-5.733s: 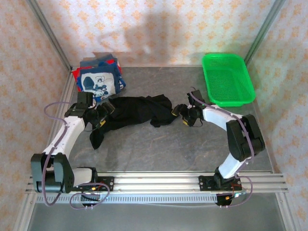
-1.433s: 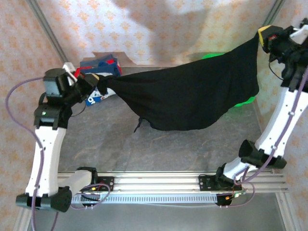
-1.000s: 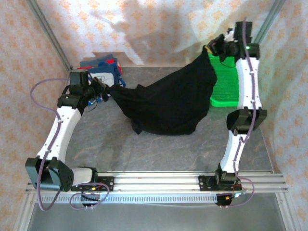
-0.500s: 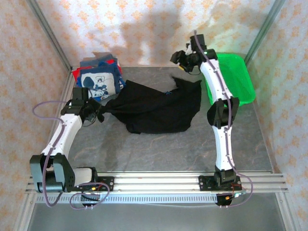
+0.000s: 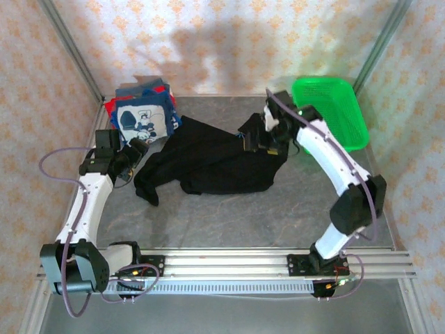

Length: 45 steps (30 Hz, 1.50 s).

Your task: Fold and stack the t-shirts

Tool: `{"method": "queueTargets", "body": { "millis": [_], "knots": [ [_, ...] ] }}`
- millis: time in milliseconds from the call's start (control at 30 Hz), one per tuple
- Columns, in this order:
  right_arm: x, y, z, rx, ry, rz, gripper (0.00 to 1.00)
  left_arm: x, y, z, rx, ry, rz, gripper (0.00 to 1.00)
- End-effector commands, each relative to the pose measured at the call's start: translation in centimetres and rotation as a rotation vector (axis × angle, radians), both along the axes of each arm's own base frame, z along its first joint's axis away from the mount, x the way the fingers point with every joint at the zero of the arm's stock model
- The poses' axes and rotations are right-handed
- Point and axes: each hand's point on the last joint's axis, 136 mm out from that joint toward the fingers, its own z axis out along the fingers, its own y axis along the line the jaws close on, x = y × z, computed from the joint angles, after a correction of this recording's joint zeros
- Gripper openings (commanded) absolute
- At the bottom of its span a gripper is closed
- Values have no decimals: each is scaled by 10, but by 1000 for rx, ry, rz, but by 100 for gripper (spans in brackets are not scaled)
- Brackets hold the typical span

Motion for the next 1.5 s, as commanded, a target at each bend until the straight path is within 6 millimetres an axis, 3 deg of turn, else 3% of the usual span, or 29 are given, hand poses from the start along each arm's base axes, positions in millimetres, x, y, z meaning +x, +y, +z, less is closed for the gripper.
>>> {"method": "queueTargets", "body": {
  "millis": [0,167,400,600,700,833,933,1033,1100,1300,1467],
  "knots": [
    [-2,15,-58,-67,-7,82,79,-11,-19,-12,45,78,-210,90],
    [0,25,-110,-197,7,155,79,-38,-27,-51,80,296,-355,86],
    [20,23,-149,-323,20,134,77,-59,-25,-82,164,424,-349,82],
    [30,12,-173,-402,13,69,68,-69,-19,-115,223,502,-318,81],
    [39,12,-176,-414,-11,47,57,-63,-18,-131,230,508,-286,80],
    [46,15,-181,-417,-16,40,23,-53,-8,-149,278,542,-257,72],
    [49,17,-167,-395,-47,31,5,-45,-7,-158,282,565,-265,43],
    [50,13,-133,-370,-108,24,0,-40,-8,-151,281,551,-270,17],
    [47,7,-107,-356,-141,29,0,-39,-10,-139,276,521,-272,7],
    [30,-32,-35,-319,-193,-11,0,-35,-35,-74,150,293,-282,5],
    [30,-73,27,-260,-281,-123,0,-37,-49,-24,68,131,-281,7]
  ]
}}
